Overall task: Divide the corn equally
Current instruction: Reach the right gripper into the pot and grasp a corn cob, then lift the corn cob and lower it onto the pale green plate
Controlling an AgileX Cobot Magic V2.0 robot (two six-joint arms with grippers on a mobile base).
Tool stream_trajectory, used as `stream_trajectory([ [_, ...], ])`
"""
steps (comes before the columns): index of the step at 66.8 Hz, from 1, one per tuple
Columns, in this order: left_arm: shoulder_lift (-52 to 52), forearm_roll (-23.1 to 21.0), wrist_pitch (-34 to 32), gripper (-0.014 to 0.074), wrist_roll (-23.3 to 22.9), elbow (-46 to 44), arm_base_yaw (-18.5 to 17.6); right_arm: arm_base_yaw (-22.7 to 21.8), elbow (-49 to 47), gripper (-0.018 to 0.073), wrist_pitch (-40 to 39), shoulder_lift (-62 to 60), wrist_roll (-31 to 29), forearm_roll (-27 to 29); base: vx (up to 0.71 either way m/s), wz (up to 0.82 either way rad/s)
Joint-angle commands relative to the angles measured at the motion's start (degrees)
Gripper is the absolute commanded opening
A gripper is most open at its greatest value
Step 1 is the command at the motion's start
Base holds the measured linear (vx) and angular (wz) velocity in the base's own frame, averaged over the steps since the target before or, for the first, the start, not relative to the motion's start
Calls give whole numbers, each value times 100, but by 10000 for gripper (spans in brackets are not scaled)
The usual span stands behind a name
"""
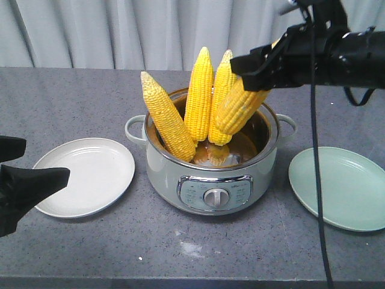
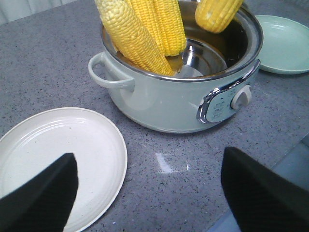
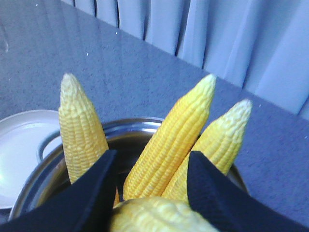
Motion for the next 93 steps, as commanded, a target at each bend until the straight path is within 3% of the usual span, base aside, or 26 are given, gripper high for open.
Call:
stream_trajectory([
  [1,-1,-182,-246,590,20,-185,-19,0,-525,246,-14,-431,791,-822,0,0],
  [18,-1,-182,-246,590,20,-185,-19,-6,-1755,246,1756,-603,4226,-4649,0,0],
  [25,-1,-182,-246,590,20,-185,-19,-6,-1921,246,2532,-603,5037,-5881,0,0],
  [33,-1,-182,-238,590,20,-185,-19,-39,-1921,246,3158,-505,5389,-6559,0,0],
  [44,-1,-182,-238,590,20,-185,-19,-711,-1921,246,3372,-192,5363,-6289,0,0],
  [63,-1,-182,-238,590,20,-185,-19,-1862,-1921,246,4044,602,4675,-4956,0,0],
  [72,-1,-182,-238,590,20,-185,-19,-2061,-1921,246,4198,1023,4561,-4653,0,0],
  [93,-1,-232,-252,590,8,-185,-19,-2051,-1921,246,4198,1947,4349,-4316,0,0],
])
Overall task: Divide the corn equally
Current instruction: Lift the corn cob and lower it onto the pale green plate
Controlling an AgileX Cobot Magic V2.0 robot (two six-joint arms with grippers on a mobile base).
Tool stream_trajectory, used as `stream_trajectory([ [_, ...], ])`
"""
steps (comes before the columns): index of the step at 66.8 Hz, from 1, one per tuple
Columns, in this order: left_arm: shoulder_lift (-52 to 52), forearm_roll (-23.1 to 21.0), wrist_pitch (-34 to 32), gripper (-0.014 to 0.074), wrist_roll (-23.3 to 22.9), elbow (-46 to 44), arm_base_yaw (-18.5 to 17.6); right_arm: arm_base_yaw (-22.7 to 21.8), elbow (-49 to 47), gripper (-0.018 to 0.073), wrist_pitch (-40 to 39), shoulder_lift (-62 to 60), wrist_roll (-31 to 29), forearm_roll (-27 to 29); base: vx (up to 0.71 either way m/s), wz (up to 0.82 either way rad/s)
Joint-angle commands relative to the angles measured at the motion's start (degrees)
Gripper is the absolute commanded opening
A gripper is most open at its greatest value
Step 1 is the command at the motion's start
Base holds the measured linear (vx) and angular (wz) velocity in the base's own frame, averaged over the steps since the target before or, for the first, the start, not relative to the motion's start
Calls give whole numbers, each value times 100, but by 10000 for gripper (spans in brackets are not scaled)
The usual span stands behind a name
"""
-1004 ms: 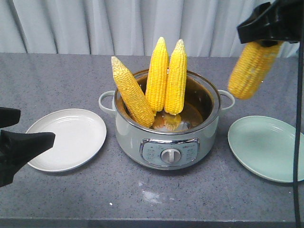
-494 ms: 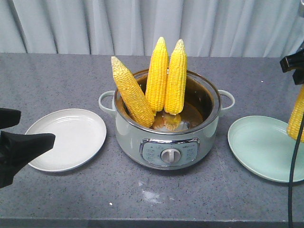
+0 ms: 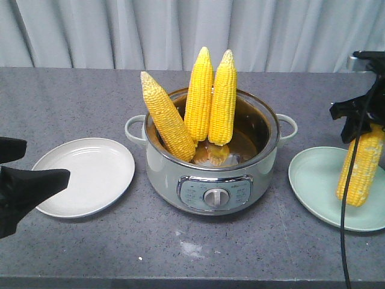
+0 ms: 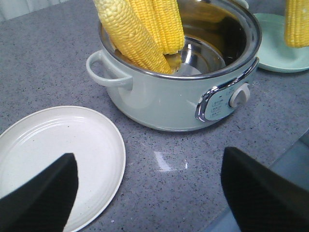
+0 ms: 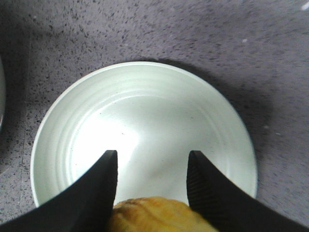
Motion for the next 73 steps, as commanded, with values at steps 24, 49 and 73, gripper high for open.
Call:
stream_trajectory([
  [24,-1,-285,-298,590,2,-185,-19,-26,-168,442,151,479,-149,115,0,0],
  [49,-1,-280,-320,590,-3,-185,-19,-26,-168,629,178,105,-71,196,0,0],
  [73,-1,-280,-321,590,-3,-185,-19,842,1892,591,-1506,-2433,-125,109,0,0],
])
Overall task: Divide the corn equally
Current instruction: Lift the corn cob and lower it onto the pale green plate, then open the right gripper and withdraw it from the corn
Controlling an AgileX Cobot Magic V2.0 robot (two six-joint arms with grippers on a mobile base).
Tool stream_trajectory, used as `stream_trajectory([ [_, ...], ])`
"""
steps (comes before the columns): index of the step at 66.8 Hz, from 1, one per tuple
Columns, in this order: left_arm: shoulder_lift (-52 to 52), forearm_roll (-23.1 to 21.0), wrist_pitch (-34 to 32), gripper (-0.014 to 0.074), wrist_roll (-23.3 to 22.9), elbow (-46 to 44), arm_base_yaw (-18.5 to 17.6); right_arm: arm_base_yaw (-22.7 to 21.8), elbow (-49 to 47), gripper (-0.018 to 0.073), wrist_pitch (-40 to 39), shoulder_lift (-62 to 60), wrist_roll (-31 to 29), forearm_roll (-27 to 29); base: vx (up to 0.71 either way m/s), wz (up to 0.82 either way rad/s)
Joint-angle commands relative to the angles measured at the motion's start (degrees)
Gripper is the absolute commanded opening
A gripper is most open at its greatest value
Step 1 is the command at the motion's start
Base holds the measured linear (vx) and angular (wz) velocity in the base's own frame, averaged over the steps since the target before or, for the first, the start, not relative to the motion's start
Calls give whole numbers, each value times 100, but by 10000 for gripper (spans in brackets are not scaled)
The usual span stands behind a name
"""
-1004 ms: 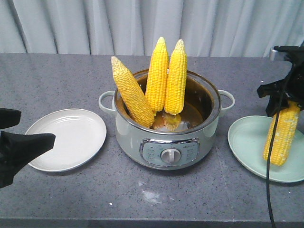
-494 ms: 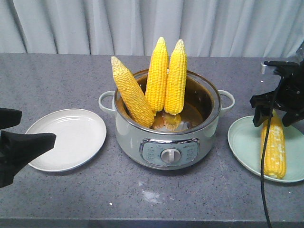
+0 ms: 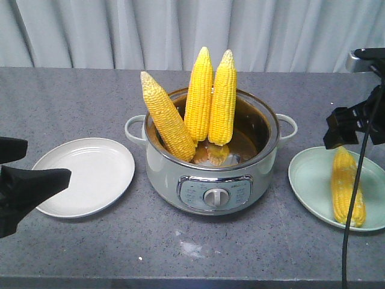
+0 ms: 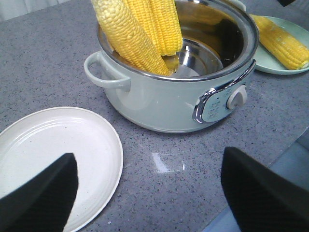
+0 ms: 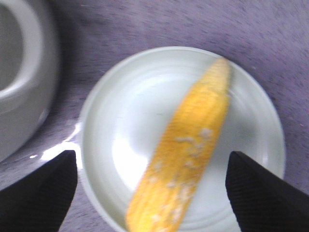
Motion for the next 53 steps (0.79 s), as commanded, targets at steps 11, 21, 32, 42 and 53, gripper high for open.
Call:
stream_trajectory([
  [11,-1,-222,-321,590,-3,-185,-19,863,1297,591,-1058,-1945,20,-33,0,0],
  [21,-1,-222,-320,590,2,-185,-19,1277,1884,590,-1344,-2836,-20,-33,0,0],
  [32,-1,-228,-385,590,2,-185,-19,1453,2283,590,-1741,-3550,-30,17,0,0],
  [42,-1,-228,-407,590,-4,-185,-19,1453,2405,590,-1893,-3870,-30,10,0,0],
  [53,169,-563,-470,590,3,-185,-19,1453,2405,590,-1855,-3889,-30,-13,0,0],
])
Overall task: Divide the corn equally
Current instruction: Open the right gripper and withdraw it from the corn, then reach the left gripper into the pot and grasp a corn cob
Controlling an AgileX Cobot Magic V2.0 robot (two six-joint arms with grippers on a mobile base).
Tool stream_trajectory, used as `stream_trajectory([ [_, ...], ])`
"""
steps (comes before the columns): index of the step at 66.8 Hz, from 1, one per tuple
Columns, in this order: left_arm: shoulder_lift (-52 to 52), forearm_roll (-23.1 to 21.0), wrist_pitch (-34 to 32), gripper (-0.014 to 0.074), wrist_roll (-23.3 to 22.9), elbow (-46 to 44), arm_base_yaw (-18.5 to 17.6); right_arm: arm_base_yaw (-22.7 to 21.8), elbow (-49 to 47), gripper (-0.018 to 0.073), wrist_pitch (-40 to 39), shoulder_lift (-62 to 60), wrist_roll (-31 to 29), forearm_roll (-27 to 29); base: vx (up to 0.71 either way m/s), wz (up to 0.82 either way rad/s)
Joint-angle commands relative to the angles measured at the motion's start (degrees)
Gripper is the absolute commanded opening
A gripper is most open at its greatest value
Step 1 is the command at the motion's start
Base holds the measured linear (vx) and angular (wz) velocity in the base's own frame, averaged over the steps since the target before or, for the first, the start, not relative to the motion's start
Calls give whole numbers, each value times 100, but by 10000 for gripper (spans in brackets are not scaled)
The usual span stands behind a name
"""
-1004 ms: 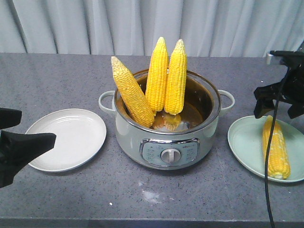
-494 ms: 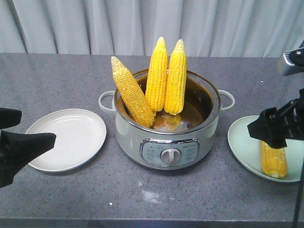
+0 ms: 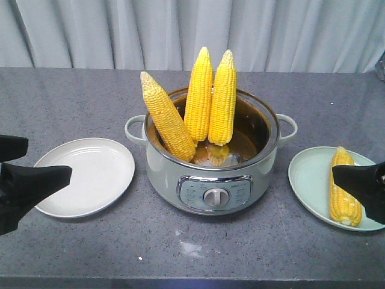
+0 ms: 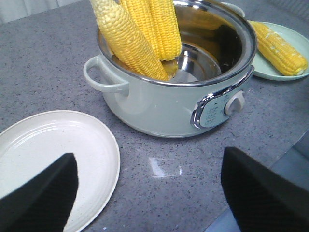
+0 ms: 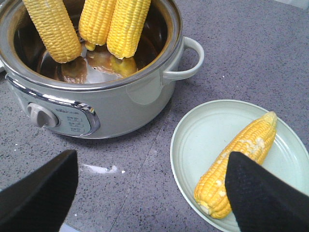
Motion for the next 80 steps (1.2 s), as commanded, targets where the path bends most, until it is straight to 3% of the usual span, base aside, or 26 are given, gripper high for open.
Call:
stream_trajectory([
  [1,146,-472,-438,590,17,-185,-19,17,-131,590,-373,-24,-51,-16,0,0],
  [11,523,-490,-722,594,29,-224,-19,17,-131,590,-368,-24,-44,-10,0,0],
  [18,872,-619,-803,598,274,-422,-19,17,-131,590,-368,-24,-44,-10,0,0],
  [37,2215,-1988,-792,598,1673,-1277,-19,17,-131,590,-362,-24,-45,-10,0,0],
  [47,2943,-2488,-778,597,2064,-1766,-19,17,-131,590,-362,-24,-45,-10,0,0],
  [63,3892,-2738,-760,596,2479,-2527,-100,17,-131,590,-362,-24,-45,-10,0,0],
  [80,4834,-2726,-1011,594,2827,-3341,-623,17,-131,590,-362,-24,-45,-10,0,0],
])
